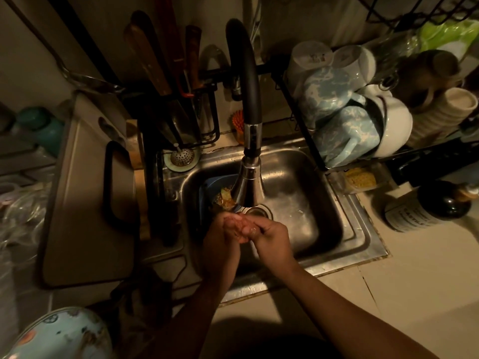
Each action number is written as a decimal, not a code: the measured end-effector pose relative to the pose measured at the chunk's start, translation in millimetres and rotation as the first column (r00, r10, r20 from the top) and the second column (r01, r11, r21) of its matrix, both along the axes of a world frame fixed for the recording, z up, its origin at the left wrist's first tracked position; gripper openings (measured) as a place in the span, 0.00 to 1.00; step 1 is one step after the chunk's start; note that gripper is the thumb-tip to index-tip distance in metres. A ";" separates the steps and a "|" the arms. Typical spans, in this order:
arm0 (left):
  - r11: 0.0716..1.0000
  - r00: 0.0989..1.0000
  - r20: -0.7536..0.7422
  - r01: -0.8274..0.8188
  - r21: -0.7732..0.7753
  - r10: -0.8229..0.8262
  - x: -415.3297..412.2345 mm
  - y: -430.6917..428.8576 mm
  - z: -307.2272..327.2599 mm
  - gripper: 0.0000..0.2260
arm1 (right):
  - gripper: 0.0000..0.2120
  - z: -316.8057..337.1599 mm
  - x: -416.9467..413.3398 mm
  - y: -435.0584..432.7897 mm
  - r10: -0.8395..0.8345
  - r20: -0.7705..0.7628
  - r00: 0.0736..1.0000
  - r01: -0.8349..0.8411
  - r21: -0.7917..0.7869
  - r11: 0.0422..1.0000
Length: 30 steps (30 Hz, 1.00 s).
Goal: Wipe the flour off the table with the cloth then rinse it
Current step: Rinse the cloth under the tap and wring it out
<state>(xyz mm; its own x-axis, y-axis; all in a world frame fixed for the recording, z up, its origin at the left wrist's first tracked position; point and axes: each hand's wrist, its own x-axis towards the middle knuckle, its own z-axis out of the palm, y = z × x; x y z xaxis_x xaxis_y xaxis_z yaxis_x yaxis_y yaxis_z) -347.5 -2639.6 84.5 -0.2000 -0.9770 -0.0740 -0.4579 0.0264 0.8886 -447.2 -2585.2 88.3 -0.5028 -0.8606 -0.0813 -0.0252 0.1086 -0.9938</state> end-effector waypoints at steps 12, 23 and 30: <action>0.826 0.942 -0.183 -0.139 0.547 0.280 -25.5 -5.6 3.9 0.15 | 0.15 -17.9 -30.0 -2.2 -0.002 -0.687 0.727 -0.217 -0.232 0.948; 0.926 0.963 -0.242 -0.018 0.376 0.117 -29.6 4.1 -0.7 0.08 | 0.24 -25.4 -30.9 -12.9 -0.053 0.163 0.985 0.037 0.098 0.995; 0.895 0.879 0.185 0.445 0.015 -0.440 6.2 -1.5 -6.1 0.20 | 0.36 -16.0 -41.0 -3.7 0.128 0.273 0.953 -0.177 0.165 0.970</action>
